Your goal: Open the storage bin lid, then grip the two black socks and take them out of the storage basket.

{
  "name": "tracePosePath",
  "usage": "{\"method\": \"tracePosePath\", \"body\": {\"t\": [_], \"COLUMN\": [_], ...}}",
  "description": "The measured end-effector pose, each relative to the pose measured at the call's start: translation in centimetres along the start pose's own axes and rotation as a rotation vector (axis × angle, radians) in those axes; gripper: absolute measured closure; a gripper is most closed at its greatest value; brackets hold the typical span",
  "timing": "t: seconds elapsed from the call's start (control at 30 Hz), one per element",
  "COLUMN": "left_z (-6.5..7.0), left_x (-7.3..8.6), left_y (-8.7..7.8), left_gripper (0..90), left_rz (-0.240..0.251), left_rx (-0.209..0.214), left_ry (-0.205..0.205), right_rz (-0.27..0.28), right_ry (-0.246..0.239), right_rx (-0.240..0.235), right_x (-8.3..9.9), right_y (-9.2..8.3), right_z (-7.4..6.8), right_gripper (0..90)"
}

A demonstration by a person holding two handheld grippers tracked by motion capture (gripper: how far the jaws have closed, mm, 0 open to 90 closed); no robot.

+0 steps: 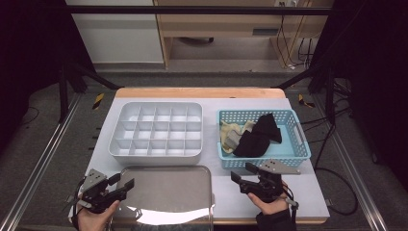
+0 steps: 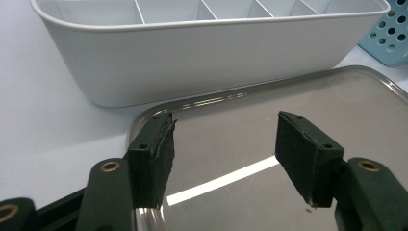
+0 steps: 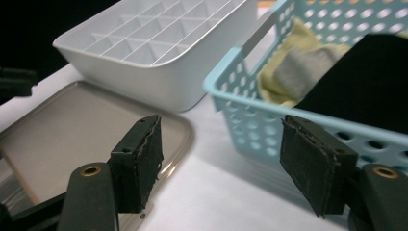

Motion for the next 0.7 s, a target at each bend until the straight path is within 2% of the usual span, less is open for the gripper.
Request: {"method": "tracePosePath", "body": {"t": [0.13,0.3,0.7], "left_z": [-0.4,-0.7,-1.6], "left_x": [0.1,0.3,0.6], "left_y": [-0.1,-0.1,-0.3], "left_gripper": [38.1,37.9,37.7], "left_rz": [0.001,0.003,0.007], "left_rx": [-0.004,-0.013,-0.033], "left_ry": [-0.006,0.005,0.018], "right_rz": [0.021,0.039,0.082], "right_ry": [0.01,0.014,0.04], "right_rx": [0.031,0.083,0.162], "right_x": [-0.8,-1.3,-3.1], "right_y": [-0.5,-0.8,-1.4], "right_z": [1.3,2.9,6.1], "right_gripper": [31.1,28.9,26.8]}}
Point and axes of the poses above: each handheld gripper's, and its own axes: y roughly forward along the jaws, x roughly out of its underside, z roughly to its right, the point moved 5 cm from there along y, roughly forward along the jaws, and after that the axes turned 3 degrees about -z, right-handed, at the moved point
